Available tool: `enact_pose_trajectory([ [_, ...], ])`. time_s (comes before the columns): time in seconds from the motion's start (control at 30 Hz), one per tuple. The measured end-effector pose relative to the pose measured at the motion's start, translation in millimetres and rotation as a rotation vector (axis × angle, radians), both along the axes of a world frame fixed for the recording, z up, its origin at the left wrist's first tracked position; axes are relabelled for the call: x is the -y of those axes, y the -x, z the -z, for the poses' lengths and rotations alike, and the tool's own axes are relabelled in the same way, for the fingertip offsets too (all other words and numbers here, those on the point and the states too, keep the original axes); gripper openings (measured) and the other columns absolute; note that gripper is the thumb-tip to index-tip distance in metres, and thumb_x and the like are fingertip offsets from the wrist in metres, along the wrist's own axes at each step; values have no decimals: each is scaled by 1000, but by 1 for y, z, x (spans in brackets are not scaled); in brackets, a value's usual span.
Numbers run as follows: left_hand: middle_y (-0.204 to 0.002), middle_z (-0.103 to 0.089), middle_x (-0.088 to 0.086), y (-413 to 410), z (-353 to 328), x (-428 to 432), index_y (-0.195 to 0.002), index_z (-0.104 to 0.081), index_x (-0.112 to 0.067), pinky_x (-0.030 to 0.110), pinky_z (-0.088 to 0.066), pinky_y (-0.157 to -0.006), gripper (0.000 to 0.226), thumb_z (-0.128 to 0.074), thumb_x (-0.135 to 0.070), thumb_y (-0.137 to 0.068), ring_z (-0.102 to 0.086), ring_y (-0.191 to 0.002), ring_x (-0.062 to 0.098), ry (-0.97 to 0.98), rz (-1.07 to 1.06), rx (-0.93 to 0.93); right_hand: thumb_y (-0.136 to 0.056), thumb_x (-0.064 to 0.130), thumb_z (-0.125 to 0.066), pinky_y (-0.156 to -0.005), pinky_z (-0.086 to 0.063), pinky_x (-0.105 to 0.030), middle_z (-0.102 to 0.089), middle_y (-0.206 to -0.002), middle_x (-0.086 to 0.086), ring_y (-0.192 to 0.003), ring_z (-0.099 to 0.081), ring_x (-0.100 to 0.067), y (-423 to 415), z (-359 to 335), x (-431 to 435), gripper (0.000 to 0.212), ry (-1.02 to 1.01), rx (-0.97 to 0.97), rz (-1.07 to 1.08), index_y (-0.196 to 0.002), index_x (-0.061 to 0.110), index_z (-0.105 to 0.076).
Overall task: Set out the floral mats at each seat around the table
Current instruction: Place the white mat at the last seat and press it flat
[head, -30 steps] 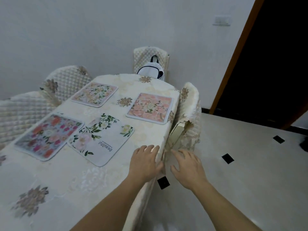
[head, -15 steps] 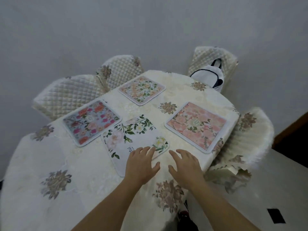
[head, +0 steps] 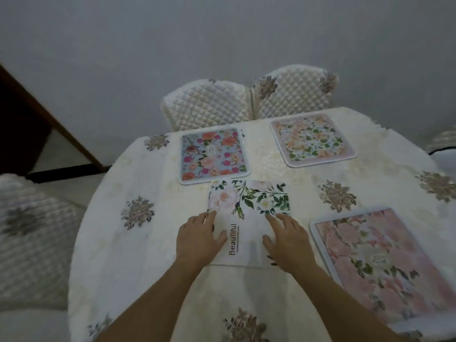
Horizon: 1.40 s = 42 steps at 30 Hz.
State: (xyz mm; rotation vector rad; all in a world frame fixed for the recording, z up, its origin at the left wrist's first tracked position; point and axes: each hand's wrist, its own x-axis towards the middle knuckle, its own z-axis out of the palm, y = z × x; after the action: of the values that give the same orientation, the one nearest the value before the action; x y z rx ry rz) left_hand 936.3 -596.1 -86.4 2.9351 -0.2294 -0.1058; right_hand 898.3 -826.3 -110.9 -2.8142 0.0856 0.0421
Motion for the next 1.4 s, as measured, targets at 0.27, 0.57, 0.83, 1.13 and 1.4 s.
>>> enact_pose_trajectory([
  [0.27, -136, -58, 3, -17, 24, -23, -142, -47, -18, 39, -45, -95, 67, -51, -57, -88, -56, -118, 24, 38, -197, -31, -86, 40, -59, -96, -46, -46, -54, -136, -8, -123, -51, -29, -53, 7, 11, 54, 50, -8, -81, -137, 25, -48],
  [0.57, -135, -54, 12, -69, 66, -23, -140, -45, -9, 45, -45, -100, 70, -65, -48, -86, -51, -123, 30, 390, -519, -162, -85, 31, -64, -78, -54, -45, -53, -125, -17, -107, -54, -34, -81, 45, 39, 57, 85, -80, 49, -137, 12, -49],
  [0.83, -126, -55, 14, -105, 89, -8, -137, -46, -5, 41, -48, -94, 65, -70, -37, -85, -56, -112, 29, 547, -639, -211, -82, 26, -62, -58, -48, -41, -47, -96, -18, -85, -48, -34, -92, 76, 31, 48, 71, -127, 246, -124, 5, -51],
  [1.13, -108, -63, 12, -110, 104, 6, -125, -50, -5, 40, -52, -83, 42, -59, -32, -94, -62, -96, 30, 533, -625, -227, -86, 28, -58, -67, -44, -42, -52, -99, -26, -88, -53, -40, -101, 85, 26, 34, -153, -171, 650, -102, 3, -42],
  [1.4, -71, -60, 6, -77, 108, 4, -83, -45, -10, 39, -46, -58, 32, -38, -35, -103, -59, -65, 28, 529, -591, -136, -103, 25, -34, -58, -35, -37, -53, -89, -14, -68, -47, -28, -84, 83, 25, 24, -244, -115, 547, -97, 5, -45],
])
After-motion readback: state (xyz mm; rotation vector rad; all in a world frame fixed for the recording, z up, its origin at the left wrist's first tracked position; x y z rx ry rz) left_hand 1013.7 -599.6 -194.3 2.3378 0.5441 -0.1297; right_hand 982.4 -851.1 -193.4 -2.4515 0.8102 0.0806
